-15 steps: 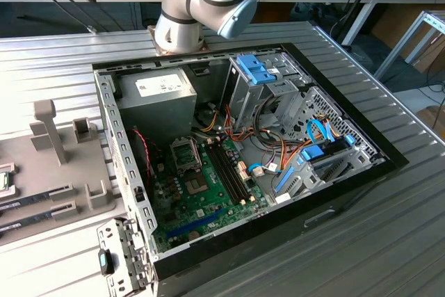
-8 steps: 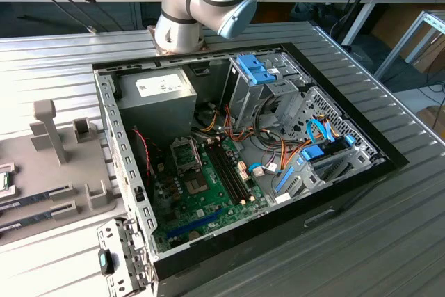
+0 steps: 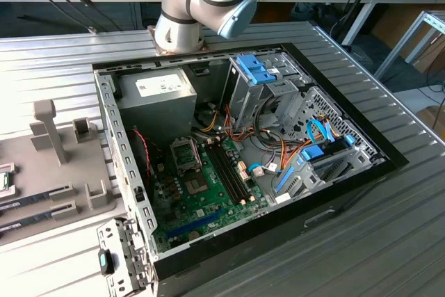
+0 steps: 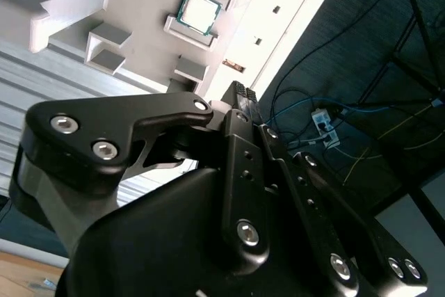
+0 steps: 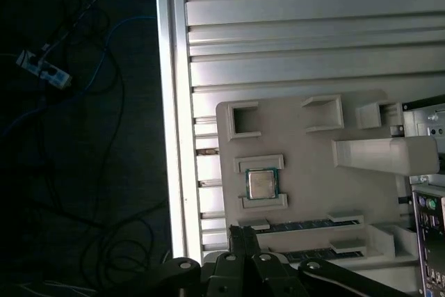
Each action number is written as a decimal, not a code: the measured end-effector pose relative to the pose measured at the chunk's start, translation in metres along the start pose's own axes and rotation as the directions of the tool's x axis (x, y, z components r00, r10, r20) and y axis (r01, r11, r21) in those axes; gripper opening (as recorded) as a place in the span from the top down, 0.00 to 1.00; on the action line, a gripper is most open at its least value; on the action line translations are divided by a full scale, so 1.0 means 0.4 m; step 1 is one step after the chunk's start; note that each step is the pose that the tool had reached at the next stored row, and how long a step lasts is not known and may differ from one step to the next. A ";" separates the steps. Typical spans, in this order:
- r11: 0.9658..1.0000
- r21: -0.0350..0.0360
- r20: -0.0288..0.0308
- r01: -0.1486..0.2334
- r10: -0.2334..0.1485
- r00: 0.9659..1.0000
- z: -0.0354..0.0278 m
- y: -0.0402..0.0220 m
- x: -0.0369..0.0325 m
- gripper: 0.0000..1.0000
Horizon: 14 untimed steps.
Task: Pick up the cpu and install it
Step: 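Reach for the cpu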
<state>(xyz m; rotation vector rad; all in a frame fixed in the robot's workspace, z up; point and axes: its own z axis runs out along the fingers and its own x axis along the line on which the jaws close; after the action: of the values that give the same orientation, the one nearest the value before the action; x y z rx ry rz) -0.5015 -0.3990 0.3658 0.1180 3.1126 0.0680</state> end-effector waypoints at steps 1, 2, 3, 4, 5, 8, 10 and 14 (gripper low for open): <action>1.000 0.000 0.000 0.000 0.000 1.000 0.000 0.000 0.000 0.90; 1.000 0.000 0.000 0.000 0.000 1.000 0.001 0.000 0.000 0.90; 1.000 0.000 0.000 0.000 0.000 1.000 0.002 0.000 0.000 0.90; 1.000 0.000 0.000 0.000 0.000 1.000 0.003 0.000 0.000 0.90; 1.000 0.000 0.000 0.000 0.000 1.000 0.003 0.000 0.000 0.90; 1.000 0.000 0.000 0.000 0.000 1.000 0.005 0.000 0.000 0.90; 1.000 0.000 0.000 0.000 0.000 1.000 0.011 -0.001 0.000 0.90; 1.000 0.000 0.000 0.000 0.000 1.000 0.013 -0.001 0.000 0.90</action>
<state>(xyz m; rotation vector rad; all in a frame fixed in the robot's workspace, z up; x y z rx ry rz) -0.5014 -0.3991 0.3608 0.1180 3.1125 0.0680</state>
